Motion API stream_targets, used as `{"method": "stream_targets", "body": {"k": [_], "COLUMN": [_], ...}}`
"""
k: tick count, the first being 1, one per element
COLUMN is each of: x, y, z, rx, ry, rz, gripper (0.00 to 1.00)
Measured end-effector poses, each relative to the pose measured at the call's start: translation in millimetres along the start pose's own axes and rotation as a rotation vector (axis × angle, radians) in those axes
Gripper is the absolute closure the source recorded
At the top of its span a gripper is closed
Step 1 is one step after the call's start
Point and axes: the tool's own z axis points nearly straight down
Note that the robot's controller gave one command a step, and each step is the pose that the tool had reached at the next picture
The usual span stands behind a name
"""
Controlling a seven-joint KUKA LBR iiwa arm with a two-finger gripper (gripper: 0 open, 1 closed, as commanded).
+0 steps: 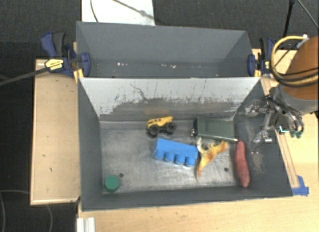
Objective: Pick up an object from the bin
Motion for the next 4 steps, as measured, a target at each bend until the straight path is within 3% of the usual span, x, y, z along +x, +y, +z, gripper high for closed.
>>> {"method": "stream_targets", "body": {"k": [1,2,3,4], "x": [-1.8,-6.1,-5.8,-8.9], "y": [1,7,10,29], "z": [-4,43,66,133], "rx": [0.001,0.003,0.0,0.003], "ry": [-0.007,-0.012,-0.004,-0.01], "rz": [-0.004,-0.087,-0.342,-0.568], "gripper": [0.0,0.0,0.0,1.0]}}
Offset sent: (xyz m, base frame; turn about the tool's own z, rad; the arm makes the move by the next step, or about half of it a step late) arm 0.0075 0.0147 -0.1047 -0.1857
